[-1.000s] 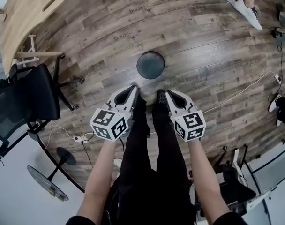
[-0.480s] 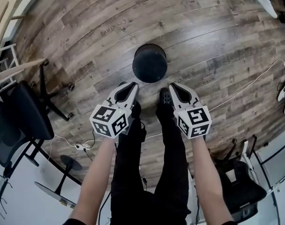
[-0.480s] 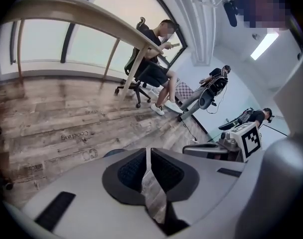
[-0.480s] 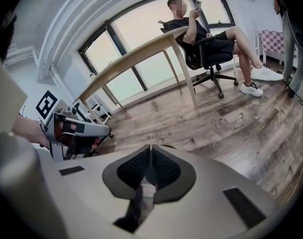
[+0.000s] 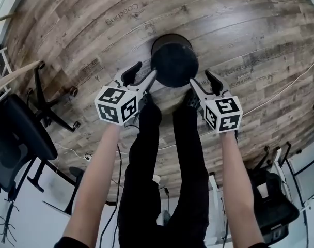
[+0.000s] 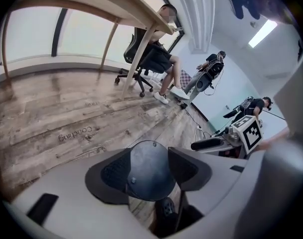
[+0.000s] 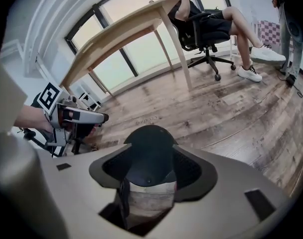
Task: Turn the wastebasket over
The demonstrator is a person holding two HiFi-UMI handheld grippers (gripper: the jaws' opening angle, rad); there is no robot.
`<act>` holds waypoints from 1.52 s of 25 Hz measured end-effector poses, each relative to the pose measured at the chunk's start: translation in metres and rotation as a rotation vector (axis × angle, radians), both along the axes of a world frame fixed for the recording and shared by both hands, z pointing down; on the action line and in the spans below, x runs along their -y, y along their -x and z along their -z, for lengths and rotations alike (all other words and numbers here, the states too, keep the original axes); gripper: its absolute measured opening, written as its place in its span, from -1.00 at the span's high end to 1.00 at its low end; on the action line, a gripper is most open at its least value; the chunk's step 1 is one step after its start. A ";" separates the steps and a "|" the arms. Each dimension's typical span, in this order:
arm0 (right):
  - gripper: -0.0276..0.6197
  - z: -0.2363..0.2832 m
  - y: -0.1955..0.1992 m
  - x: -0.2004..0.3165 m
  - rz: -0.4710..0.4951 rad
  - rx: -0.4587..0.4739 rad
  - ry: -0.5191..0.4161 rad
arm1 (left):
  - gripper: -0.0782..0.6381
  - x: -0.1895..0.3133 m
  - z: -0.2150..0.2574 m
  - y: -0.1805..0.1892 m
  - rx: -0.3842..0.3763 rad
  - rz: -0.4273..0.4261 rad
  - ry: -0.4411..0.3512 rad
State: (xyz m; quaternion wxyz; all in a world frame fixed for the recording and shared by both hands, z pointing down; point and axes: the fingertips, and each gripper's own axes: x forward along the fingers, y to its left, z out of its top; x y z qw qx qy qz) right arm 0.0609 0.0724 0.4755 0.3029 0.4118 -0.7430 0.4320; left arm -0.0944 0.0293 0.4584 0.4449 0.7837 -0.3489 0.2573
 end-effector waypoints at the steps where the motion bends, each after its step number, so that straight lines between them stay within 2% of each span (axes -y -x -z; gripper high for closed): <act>1: 0.12 -0.009 -0.001 -0.001 0.003 0.001 0.010 | 0.03 0.000 -0.010 -0.001 -0.020 -0.009 0.013; 3: 0.03 -0.028 -0.003 -0.001 0.004 0.016 0.041 | -0.08 -0.003 -0.030 -0.005 -0.049 -0.037 0.043; 8: -0.12 -0.073 -0.005 -0.002 -0.013 0.064 0.149 | -0.23 -0.015 -0.081 -0.012 -0.035 -0.104 0.130; 12: -0.16 -0.095 -0.004 -0.005 -0.036 0.109 0.215 | -0.27 -0.024 -0.109 -0.016 -0.035 -0.103 0.214; 17: -0.16 -0.110 0.002 -0.013 -0.022 0.129 0.240 | -0.27 -0.028 -0.124 -0.023 -0.025 -0.117 0.240; 19: -0.16 -0.114 0.002 -0.014 -0.019 0.127 0.237 | -0.26 -0.029 -0.129 -0.023 -0.003 -0.132 0.239; 23: -0.03 -0.115 0.007 -0.015 -0.052 0.200 0.262 | -0.26 -0.028 -0.132 -0.021 0.022 -0.175 0.240; 25: -0.02 -0.113 0.007 -0.015 -0.059 0.209 0.259 | -0.23 -0.028 -0.130 -0.021 0.025 -0.194 0.236; 29: 0.04 -0.109 0.009 -0.014 -0.041 0.175 0.234 | -0.18 -0.028 -0.127 -0.018 0.037 -0.208 0.220; 38: 0.12 -0.089 0.022 0.022 0.102 0.063 0.073 | 0.02 0.000 -0.098 0.004 0.081 -0.226 0.068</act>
